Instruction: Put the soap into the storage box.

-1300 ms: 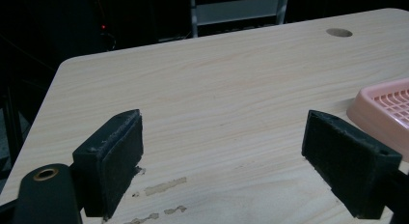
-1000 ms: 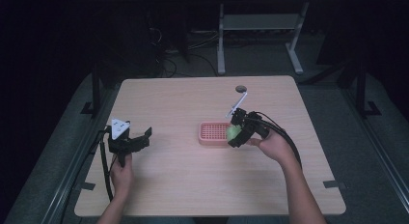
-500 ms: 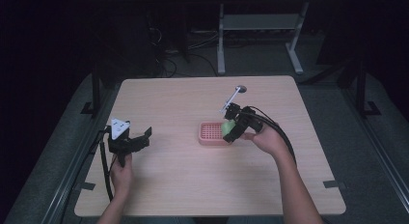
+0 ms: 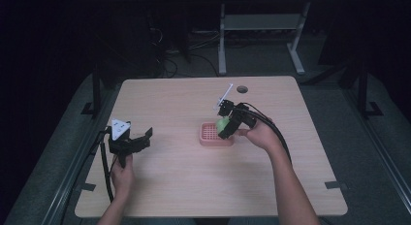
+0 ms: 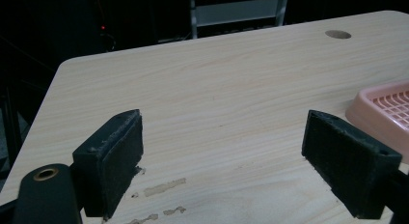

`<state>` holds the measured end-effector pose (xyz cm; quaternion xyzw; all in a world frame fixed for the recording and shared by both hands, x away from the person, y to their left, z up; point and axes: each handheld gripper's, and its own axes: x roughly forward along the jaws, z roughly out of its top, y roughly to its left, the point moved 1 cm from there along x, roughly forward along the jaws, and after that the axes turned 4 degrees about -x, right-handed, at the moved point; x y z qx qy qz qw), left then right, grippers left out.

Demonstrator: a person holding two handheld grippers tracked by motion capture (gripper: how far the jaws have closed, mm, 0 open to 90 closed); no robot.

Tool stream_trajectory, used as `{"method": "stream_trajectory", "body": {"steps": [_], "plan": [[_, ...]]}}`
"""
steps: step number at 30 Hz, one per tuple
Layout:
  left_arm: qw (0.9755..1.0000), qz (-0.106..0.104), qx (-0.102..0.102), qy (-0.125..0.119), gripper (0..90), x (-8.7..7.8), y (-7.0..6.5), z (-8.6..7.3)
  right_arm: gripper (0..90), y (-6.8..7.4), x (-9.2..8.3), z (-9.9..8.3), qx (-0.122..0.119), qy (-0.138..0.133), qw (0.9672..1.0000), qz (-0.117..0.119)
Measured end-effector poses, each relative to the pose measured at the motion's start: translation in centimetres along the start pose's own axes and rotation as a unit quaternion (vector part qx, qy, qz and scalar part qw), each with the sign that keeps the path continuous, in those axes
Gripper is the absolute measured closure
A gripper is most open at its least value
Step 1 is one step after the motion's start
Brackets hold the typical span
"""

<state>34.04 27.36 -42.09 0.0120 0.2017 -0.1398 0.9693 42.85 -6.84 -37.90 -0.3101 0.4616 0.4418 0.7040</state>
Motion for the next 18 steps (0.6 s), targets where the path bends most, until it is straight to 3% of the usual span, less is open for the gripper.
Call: {"method": "stream_trajectory", "body": {"steps": [18], "plan": [[1.0, 0.001, 0.0, -0.002, 14.3, 0.0, 0.1, 0.0, 24.5, -1.2, 2.3, 0.8, 0.017, 0.006, 0.9998, 0.007]]}}
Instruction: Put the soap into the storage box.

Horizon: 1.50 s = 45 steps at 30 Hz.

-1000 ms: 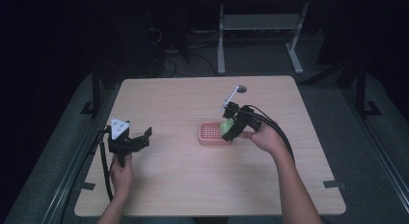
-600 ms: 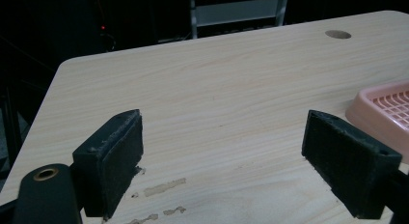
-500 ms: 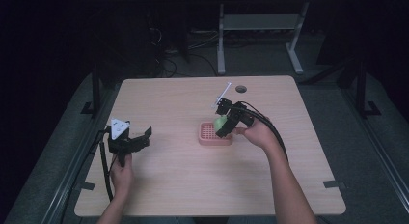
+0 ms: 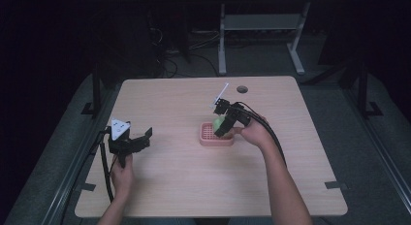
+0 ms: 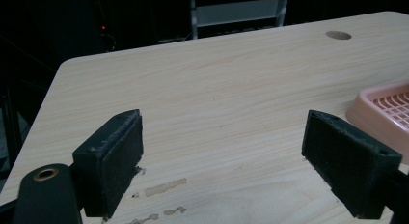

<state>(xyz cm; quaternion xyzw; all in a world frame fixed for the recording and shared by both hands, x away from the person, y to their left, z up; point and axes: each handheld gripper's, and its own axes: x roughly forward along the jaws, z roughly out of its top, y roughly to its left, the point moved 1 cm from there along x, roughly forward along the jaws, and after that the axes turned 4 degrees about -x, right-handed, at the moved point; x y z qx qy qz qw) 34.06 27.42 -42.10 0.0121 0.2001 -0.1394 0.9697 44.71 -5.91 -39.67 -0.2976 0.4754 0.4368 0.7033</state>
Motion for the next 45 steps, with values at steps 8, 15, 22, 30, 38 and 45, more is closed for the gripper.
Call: {"method": "stream_trajectory", "body": {"steps": [8, 15, 22, 30, 38, 45], "plan": [[1.0, 0.001, -0.001, 0.0, 14.3, 0.0, 0.0, 0.0, 24.5, -0.3, 1.2, 0.4, 0.006, 0.009, 0.9999, 0.001], [1.0, 0.001, -0.004, -0.001, 14.3, 0.0, 0.1, 0.0, 24.4, -0.6, 2.3, 0.5, 0.017, 0.026, 0.9995, 0.003], [1.0, 0.0, -0.004, 0.0, 14.3, -0.1, 0.1, 0.0, 24.3, -0.7, 2.8, 0.6, 0.018, 0.032, 0.9993, -0.006], [1.0, 0.0, -0.003, -0.002, 14.3, 0.0, 0.1, 0.0, 24.2, -0.8, 2.9, 0.7, 0.021, 0.03, 0.9993, -0.003], [1.0, -0.001, -0.002, -0.001, 14.3, -0.1, 0.1, 0.0, 24.0, -0.8, 3.1, 0.7, 0.022, 0.027, 0.9994, -0.006], [1.0, 0.001, -0.004, -0.001, 14.3, 0.0, 0.1, 0.0, 22.5, -0.4, 3.3, 1.0, 0.016, 0.034, 0.9993, -0.005]]}}
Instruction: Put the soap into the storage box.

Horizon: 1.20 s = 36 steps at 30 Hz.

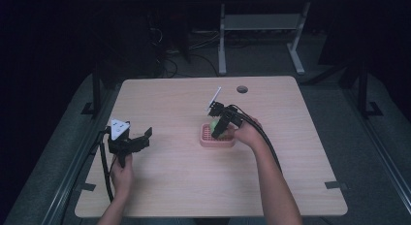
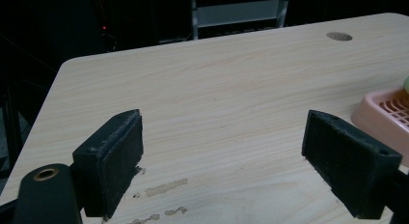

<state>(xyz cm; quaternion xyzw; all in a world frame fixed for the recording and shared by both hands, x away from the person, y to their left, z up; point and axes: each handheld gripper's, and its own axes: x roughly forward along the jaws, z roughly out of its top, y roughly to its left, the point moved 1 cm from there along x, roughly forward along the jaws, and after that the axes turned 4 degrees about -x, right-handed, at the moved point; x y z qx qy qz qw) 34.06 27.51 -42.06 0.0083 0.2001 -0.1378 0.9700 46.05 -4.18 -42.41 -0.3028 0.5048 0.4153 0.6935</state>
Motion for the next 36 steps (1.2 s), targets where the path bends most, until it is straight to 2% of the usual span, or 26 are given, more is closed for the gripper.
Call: {"method": "stream_trajectory", "body": {"steps": [11, 15, 21, 23, 24, 25, 27, 30, 33, 34, 36], "plan": [[1.0, 0.0, 0.002, -0.002, 14.3, 0.0, 0.0, 0.0, 22.0, 0.2, -0.3, 0.1, -0.004, -0.006, 1.0, 0.002], [1.0, 0.0, 0.001, -0.002, 14.3, 0.0, 0.0, 0.0, 25.8, 0.3, -0.5, 0.1, -0.003, -0.007, 1.0, 0.004], [1.0, 0.0, 0.002, -0.002, 14.3, 0.0, 0.0, 0.0, 27.8, 0.2, -0.6, 0.0, 0.011, -0.007, 0.9999, 0.007], [1.0, -0.001, 0.001, -0.003, 14.3, 0.0, 0.0, 0.0, 32.1, 0.0, -0.8, -0.1, 0.029, -0.013, 0.9992, 0.022], [1.0, -0.001, 0.001, -0.003, 14.3, 0.0, 0.0, 0.0, 32.1, 0.0, -0.8, -0.1, 0.029, -0.013, 0.9992, 0.022], [1.0, 0.0, 0.001, -0.002, 14.3, 0.0, -0.1, 0.0, 39.7, -0.3, -1.2, -0.2, 0.048, -0.026, 0.9977, 0.042], [1.0, 0.0, 0.001, -0.002, 14.3, 0.0, -0.1, 0.0, 39.5, -0.2, -1.3, -0.2, 0.046, -0.026, 0.9974, 0.05], [1.0, -0.001, 0.001, -0.003, 14.3, 0.0, -0.1, 0.0, 34.7, 0.0, -1.2, -0.1, 0.04, -0.018, 0.9983, 0.039], [1.0, 0.0, 0.002, -0.001, 14.3, 0.0, -0.1, 0.0, 29.3, 0.6, -1.2, 0.1, 0.012, -0.011, 0.9998, 0.008], [1.0, 0.0, 0.002, -0.001, 14.3, 0.0, -0.1, 0.0, 29.3, 0.6, -1.2, 0.1, 0.012, -0.011, 0.9998, 0.008], [1.0, -0.002, 0.001, -0.001, 14.3, 0.0, -0.1, 0.0, 24.9, 1.2, -0.9, 0.3, -0.009, -0.004, 0.9999, -0.009]]}}
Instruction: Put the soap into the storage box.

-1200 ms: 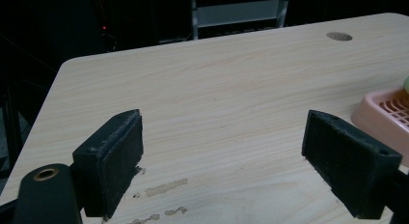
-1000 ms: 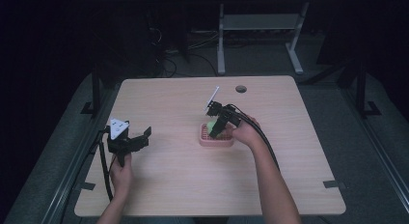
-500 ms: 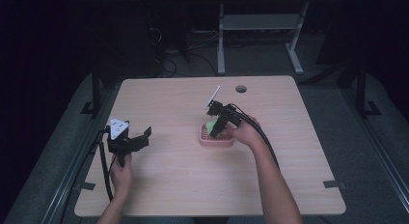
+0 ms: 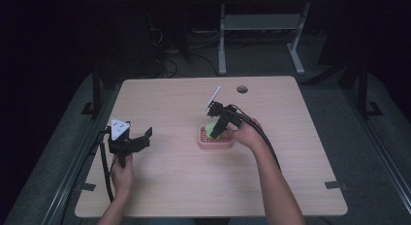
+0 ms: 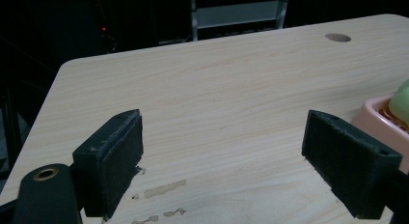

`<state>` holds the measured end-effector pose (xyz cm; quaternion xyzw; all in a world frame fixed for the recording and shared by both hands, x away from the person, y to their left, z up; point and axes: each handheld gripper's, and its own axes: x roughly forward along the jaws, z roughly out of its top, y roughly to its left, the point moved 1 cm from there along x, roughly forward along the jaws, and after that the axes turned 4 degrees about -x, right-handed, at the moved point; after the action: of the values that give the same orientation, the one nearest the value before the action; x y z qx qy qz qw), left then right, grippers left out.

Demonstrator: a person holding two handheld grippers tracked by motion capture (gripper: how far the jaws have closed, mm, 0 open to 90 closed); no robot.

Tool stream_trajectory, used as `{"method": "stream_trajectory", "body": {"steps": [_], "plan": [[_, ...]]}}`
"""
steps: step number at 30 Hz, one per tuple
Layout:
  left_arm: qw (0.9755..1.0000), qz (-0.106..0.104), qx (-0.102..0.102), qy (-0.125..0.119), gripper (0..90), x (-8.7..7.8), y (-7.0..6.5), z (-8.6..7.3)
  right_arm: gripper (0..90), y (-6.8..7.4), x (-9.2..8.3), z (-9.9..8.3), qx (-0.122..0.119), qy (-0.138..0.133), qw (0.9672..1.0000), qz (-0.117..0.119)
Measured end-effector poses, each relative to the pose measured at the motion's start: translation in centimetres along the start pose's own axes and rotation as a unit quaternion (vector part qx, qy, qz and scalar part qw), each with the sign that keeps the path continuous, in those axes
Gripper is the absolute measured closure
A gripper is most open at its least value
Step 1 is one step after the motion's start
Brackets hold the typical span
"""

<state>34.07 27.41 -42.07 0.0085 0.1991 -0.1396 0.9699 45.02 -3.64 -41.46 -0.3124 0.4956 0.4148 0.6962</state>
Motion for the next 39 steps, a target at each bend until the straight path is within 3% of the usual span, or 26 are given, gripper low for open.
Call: {"method": "stream_trajectory", "body": {"steps": [3, 7, 9, 10, 15, 19, 20, 21, 24, 27, 28, 29, 32, 39], "plan": [[1.0, 0.001, 0.001, -0.001, 14.3, 0.0, 0.0, 0.0, 25.0, 0.4, 0.1, 0.2, -0.021, -0.002, 0.9997, -0.01], [1.0, 0.001, 0.0, -0.002, 14.3, 0.0, 0.0, 0.0, 26.2, 0.6, 0.2, 0.2, -0.025, 0.0, 0.9996, -0.012], [1.0, 0.0, 0.0, -0.002, 14.3, 0.0, 0.0, 0.0, 26.0, 0.8, 0.5, 0.2, -0.038, 0.012, 0.999, -0.022], [1.0, -0.001, 0.0, -0.005, 14.3, 0.0, 0.0, 0.0, 27.5, 1.3, 0.9, 0.2, -0.056, 0.029, 0.9973, -0.039], [1.0, -0.001, 0.001, -0.003, 14.3, 0.0, 0.0, 0.0, 29.2, 1.1, 1.0, 0.2, -0.04, 0.02, 0.9985, -0.031], [1.0, -0.001, 0.0, -0.005, 14.3, 0.0, 0.0, 0.0, 37.2, 0.8, 0.8, 0.2, -0.029, 0.018, 0.9992, -0.02], [1.0, -0.001, 0.0, -0.005, 14.3, 0.0, 0.1, 0.0, 37.3, 0.6, 0.4, 0.2, -0.011, 0.0, 0.9999, -0.004], [1.0, -0.001, 0.0, -0.005, 14.3, 0.0, 0.1, 0.0, 37.3, 0.6, 0.2, 0.2, -0.01, -0.004, 0.9999, -0.004], [1.0, -0.001, 0.001, -0.005, 14.3, -0.1, 0.0, 0.1, 37.2, 0.8, 0.2, 0.3, -0.008, 0.01, 0.9999, 0.004], [1.0, -0.001, 0.001, -0.004, 14.3, -0.1, 0.0, 0.1, 36.8, 0.4, 0.3, 0.1, 0.014, 0.018, 0.9994, 0.027], [1.0, -0.001, 0.001, -0.003, 14.3, -0.1, 0.0, 0.1, 36.8, 0.4, 0.3, 0.1, 0.014, 0.018, 0.9994, 0.027], [1.0, -0.002, 0.001, -0.006, 14.3, -0.1, 0.0, 0.1, 28.9, 0.4, 0.4, -0.1, 0.01, 0.02, 0.9996, 0.02], [1.0, -0.001, 0.0, -0.006, 14.3, -0.1, 0.0, 0.1, 27.2, 0.4, -0.3, -0.3, 0.013, 0.0, 0.9997, 0.023], [1.0, -0.003, -0.001, -0.005, 14.3, 0.0, -0.2, 0.0, 26.1, 0.3, -0.8, -1.0, 0.009, -0.014, 0.9996, 0.021]]}}
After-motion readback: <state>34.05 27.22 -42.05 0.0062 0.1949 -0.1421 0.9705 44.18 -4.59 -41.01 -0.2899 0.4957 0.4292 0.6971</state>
